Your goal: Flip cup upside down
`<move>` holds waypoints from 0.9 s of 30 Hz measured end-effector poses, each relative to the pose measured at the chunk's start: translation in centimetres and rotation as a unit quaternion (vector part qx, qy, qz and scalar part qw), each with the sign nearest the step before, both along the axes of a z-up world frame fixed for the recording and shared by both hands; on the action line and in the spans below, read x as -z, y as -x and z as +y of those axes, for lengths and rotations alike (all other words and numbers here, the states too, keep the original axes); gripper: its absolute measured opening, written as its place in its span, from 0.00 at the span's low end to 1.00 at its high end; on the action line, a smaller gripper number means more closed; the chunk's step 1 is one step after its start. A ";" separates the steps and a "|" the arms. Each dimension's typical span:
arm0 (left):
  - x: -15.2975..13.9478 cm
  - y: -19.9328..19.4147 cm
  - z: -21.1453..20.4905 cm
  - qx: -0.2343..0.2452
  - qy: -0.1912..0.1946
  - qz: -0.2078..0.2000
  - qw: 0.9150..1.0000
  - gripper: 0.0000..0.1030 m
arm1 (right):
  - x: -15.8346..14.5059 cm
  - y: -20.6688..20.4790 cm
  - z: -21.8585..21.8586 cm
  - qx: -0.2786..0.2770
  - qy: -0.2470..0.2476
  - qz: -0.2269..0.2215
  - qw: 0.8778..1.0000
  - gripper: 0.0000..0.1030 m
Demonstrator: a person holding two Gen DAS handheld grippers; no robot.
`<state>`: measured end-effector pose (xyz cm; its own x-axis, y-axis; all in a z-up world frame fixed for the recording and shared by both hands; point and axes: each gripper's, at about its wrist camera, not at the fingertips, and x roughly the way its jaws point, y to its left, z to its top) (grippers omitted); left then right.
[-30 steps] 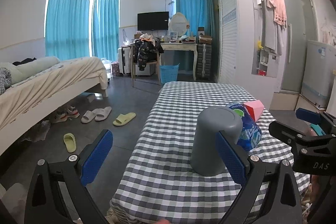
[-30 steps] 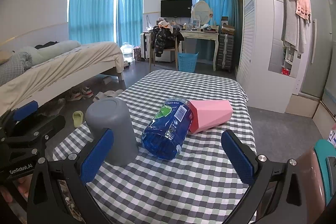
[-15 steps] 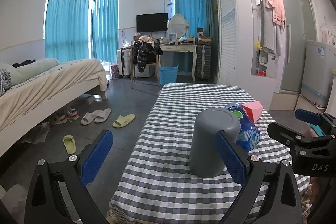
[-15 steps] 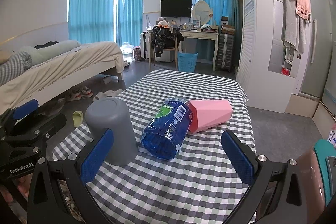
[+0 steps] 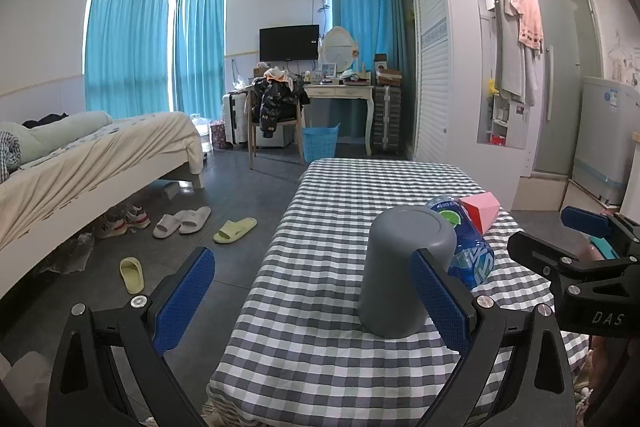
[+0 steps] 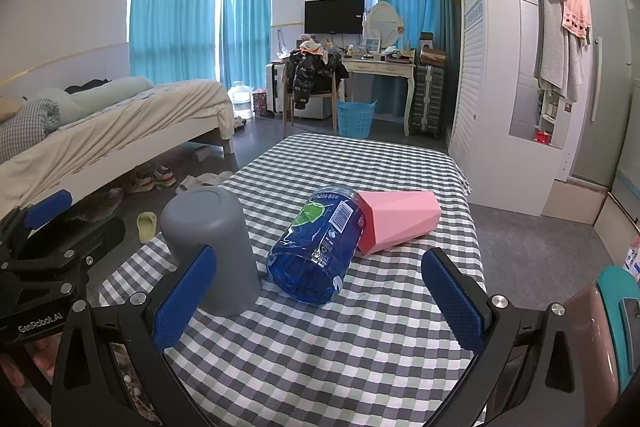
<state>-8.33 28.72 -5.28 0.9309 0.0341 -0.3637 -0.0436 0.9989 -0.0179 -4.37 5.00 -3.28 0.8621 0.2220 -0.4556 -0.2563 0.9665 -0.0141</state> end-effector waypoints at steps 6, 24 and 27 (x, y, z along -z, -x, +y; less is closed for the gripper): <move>0.1 0.0 0.0 0.001 -0.001 0.002 1.000 0.98 | 0.0 0.0 -0.1 0.001 0.003 0.000 1.000 1.00; 0.1 0.4 -0.4 -0.006 -0.009 -0.003 1.000 0.98 | 0.0 0.2 0.1 0.000 0.008 0.001 1.000 1.00; 0.1 0.4 -0.4 -0.006 -0.014 -0.007 1.000 0.98 | 0.2 0.0 0.1 0.001 0.010 0.002 1.000 1.00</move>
